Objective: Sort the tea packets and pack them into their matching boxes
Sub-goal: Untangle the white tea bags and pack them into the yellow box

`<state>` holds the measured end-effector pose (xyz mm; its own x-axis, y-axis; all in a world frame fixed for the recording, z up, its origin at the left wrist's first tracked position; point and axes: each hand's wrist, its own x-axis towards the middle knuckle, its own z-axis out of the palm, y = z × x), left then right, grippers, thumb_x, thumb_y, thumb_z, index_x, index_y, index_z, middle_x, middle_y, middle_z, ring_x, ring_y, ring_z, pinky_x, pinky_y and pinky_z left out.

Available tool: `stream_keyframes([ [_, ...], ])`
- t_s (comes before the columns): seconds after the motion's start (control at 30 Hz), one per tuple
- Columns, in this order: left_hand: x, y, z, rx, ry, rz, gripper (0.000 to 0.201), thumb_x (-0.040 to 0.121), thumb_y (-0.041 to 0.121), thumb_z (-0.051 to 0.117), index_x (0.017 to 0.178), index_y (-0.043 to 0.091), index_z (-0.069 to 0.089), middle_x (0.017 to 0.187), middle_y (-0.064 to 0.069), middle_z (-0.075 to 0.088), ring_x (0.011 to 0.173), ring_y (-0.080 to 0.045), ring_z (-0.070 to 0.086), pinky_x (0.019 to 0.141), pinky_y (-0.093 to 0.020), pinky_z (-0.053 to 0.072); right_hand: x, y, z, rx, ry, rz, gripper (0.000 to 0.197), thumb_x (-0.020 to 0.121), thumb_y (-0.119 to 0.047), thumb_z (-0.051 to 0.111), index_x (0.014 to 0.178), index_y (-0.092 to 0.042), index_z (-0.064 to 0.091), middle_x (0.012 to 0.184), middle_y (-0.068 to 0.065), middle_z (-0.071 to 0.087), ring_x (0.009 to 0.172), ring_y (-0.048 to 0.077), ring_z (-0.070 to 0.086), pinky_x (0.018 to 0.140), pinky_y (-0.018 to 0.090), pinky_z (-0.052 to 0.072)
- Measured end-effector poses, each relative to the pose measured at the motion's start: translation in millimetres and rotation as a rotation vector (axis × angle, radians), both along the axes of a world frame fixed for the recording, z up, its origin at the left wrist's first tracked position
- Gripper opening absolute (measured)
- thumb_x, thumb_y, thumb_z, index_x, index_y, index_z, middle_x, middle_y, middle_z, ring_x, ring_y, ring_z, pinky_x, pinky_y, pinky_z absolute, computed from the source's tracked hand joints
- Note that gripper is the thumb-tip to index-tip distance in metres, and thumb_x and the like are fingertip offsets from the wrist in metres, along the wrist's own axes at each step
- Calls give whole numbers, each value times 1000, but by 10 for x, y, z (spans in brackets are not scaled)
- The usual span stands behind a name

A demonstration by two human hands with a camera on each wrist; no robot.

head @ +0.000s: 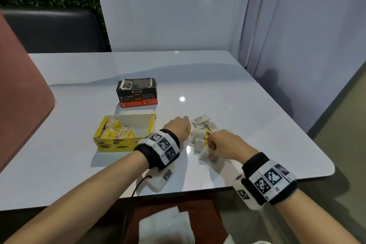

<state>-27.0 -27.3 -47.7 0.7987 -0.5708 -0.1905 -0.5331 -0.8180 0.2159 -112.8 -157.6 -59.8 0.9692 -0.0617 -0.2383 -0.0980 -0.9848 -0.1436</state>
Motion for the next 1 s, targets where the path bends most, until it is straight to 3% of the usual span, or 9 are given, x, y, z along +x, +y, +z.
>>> stream_keyframes([
  [0.13, 31, 246, 123, -648, 513, 245, 31, 91, -1, 47, 120, 1, 35, 102, -17, 56, 75, -27, 63, 64, -24, 54, -55, -210, 151, 305, -101, -124, 24, 72, -20, 74, 69, -18, 50, 79, 2, 59, 73, 18, 53, 60, 26, 39],
  [0.23, -102, 448, 159, -972, 827, 274, 17, 90, -8, 47, 101, 5, 42, 86, -17, 54, 65, -22, 63, 63, -21, 58, -144, -290, 260, 586, -282, -213, 22, 71, -14, 76, 71, -15, 55, 69, -6, 59, 57, 6, 50, 50, 17, 35],
  [0.37, -255, 514, 65, -953, 867, 194, 22, 91, -11, 42, 77, 1, 55, 66, -8, 46, 52, -8, 56, 70, -22, 58, -159, -156, 242, 824, -411, -221, 26, 68, -8, 77, 68, -16, 53, 68, -6, 59, 56, 6, 49, 54, 21, 37],
  [0.43, -304, 519, 11, -940, 884, 209, 22, 90, -12, 43, 78, -1, 58, 69, -7, 49, 53, -6, 58, 70, -24, 59, -134, -46, 196, 814, -505, -196, 26, 68, -6, 76, 76, -16, 53, 71, -6, 62, 60, 9, 51, 59, 21, 41],
  [0.53, -366, 522, -34, -984, 987, 232, 18, 92, -6, 45, 85, -4, 62, 73, -11, 50, 59, -13, 59, 70, -27, 59, -140, 112, 144, 791, -706, -118, 33, 76, 0, 67, 100, -19, 56, 84, -5, 69, 72, 5, 61, 62, 8, 43],
  [0.63, -399, 526, -2, -1132, 1154, 309, 27, 96, 12, 44, 94, -5, 65, 85, -15, 65, 72, -21, 68, 74, -31, 59, -165, 238, 27, 656, -784, 51, 35, 78, 6, 58, 103, -19, 63, 94, -4, 70, 84, 5, 63, 70, 6, 44],
  [0.77, -344, 577, -20, -1232, 1096, 305, 29, 93, 18, 49, 103, -4, 64, 100, -16, 70, 88, -21, 69, 79, -29, 58, -193, 242, -72, 565, -687, 235, 48, 83, 7, 48, 116, -26, 60, 106, -3, 69, 97, 13, 65, 82, 25, 51],
  [0.9, -308, 637, -128, -1209, 924, 364, 22, 89, 1, 55, 109, -7, 60, 107, -20, 67, 88, -23, 68, 75, -26, 58, -136, 83, 18, 711, -642, 44, 47, 85, 10, 45, 116, -23, 56, 107, -9, 70, 102, 3, 64, 87, 21, 51],
  [1.0, -299, 665, -152, -1194, 890, 377, 25, 85, -4, 58, 110, -9, 58, 110, -22, 66, 95, -28, 66, 76, -28, 58, 43, 27, 19, 244, -366, -16, 38, 86, -4, 51, 119, -24, 52, 111, -5, 64, 106, 15, 57, 80, 33, 50],
])
